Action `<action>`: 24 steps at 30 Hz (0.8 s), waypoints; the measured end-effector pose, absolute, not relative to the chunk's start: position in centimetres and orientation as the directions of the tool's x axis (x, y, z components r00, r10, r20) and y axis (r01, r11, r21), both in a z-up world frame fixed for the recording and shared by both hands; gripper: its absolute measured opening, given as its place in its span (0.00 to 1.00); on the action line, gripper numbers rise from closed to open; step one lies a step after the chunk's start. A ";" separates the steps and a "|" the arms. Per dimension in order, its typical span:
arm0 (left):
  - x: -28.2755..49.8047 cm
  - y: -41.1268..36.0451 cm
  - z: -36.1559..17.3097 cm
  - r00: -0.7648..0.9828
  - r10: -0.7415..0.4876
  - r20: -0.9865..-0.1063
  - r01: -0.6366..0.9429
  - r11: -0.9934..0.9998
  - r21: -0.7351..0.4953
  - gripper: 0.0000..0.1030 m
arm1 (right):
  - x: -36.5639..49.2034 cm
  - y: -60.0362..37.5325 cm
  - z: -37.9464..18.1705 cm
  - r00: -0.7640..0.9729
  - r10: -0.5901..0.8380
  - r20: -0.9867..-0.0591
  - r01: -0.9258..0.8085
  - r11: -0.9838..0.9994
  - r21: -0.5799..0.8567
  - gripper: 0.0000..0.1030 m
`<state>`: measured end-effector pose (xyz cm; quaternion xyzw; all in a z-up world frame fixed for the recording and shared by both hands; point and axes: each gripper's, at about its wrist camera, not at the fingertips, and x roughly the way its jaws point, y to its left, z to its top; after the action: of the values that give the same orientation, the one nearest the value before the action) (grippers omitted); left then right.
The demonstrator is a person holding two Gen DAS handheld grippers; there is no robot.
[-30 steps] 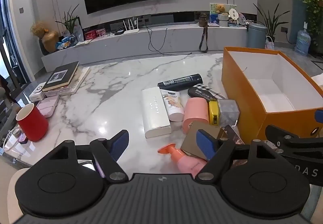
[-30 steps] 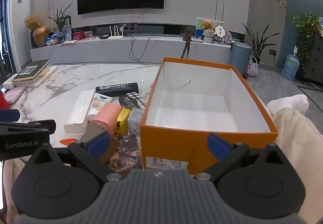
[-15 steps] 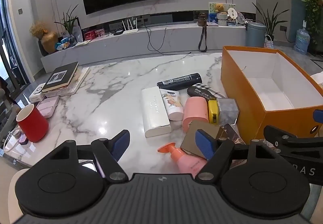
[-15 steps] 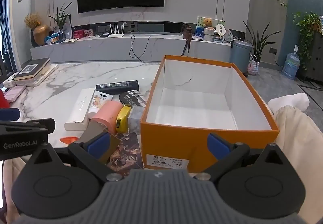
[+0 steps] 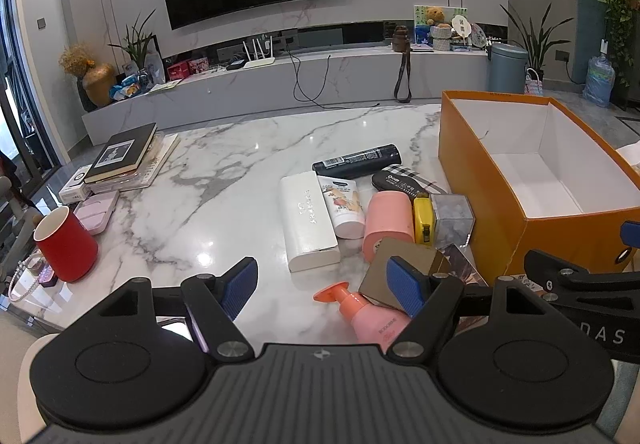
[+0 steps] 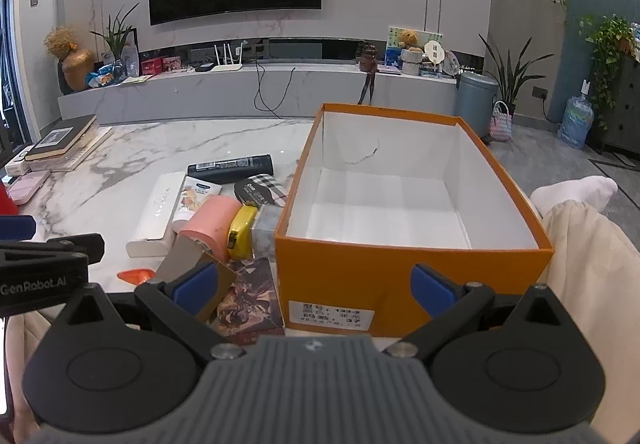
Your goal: Organize rigid objects
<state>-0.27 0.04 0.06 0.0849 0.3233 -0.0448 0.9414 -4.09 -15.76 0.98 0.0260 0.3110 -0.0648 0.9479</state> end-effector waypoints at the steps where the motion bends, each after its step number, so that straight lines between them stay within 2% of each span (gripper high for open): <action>1: -0.3 0.0 0.1 0.787 -0.029 -0.616 0.139 0.982 0.131 0.84 | -4.1 -15.8 1.0 0.798 -0.107 -0.594 0.140 0.990 0.010 0.98; 24: -0.5 0.0 -0.3 0.775 -0.048 -0.630 0.162 0.979 0.125 0.84 | -4.0 -15.9 0.6 0.789 -0.107 -0.605 0.145 0.989 0.014 0.98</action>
<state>-0.49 -0.01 -0.31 0.0863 0.3307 -0.0558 0.9381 -4.02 -15.88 0.64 0.0300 0.3177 -0.0667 0.9454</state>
